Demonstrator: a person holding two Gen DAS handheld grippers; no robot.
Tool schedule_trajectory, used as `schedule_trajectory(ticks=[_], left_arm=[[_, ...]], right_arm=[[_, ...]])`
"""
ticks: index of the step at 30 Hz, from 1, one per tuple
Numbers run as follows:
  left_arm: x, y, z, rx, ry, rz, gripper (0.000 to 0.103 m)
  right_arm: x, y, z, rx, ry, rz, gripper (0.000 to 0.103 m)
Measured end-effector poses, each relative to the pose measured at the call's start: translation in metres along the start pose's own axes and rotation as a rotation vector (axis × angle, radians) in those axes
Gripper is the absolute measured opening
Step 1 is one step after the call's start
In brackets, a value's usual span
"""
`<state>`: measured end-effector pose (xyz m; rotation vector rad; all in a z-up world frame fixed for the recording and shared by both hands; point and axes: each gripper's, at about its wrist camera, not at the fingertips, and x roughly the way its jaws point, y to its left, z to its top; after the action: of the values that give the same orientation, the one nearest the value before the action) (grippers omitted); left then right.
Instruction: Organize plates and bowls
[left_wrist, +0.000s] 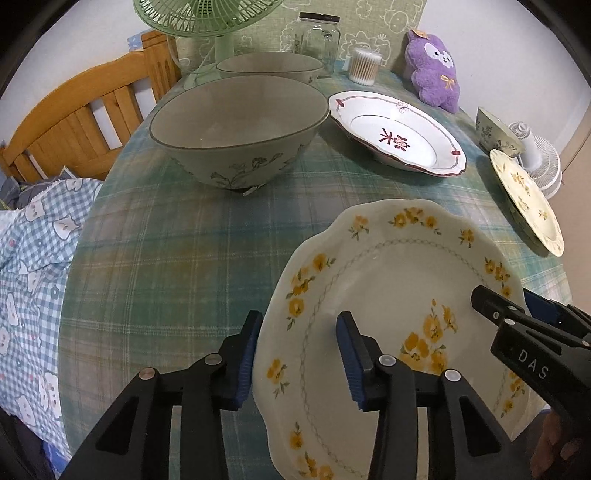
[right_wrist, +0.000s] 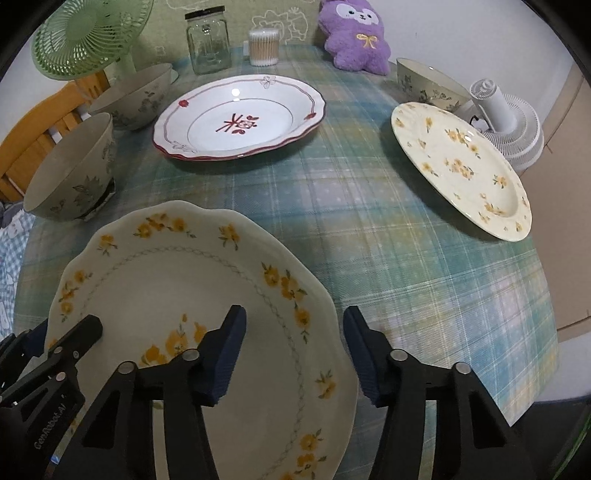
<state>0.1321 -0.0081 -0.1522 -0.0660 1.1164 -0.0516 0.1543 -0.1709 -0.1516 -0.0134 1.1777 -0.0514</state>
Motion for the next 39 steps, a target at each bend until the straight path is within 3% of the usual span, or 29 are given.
schedule_trajectory(ticks=[7, 11, 15, 32, 39], left_arm=[[0.0, -0.007, 0.004, 0.009, -0.006, 0.051, 0.043], [-0.002, -0.013, 0.005, -0.03, -0.004, 0.093, 0.044], [-0.009, -0.029, 0.006, -0.034, -0.025, 0.127, 0.044], [0.0, -0.092, 0.006, -0.047, 0.011, 0.093, 0.044], [0.01, -0.101, 0.012, -0.078, 0.012, 0.127, 0.048]], right_arm=[[0.003, -0.003, 0.001, -0.045, 0.019, 0.044, 0.053], [0.002, -0.009, 0.005, -0.062, 0.032, 0.061, 0.041], [0.0, -0.017, 0.007, -0.107, 0.03, 0.067, 0.041], [-0.003, -0.092, 0.016, -0.07, 0.023, 0.06, 0.04], [0.002, -0.106, 0.023, -0.083, 0.016, 0.079, 0.04]])
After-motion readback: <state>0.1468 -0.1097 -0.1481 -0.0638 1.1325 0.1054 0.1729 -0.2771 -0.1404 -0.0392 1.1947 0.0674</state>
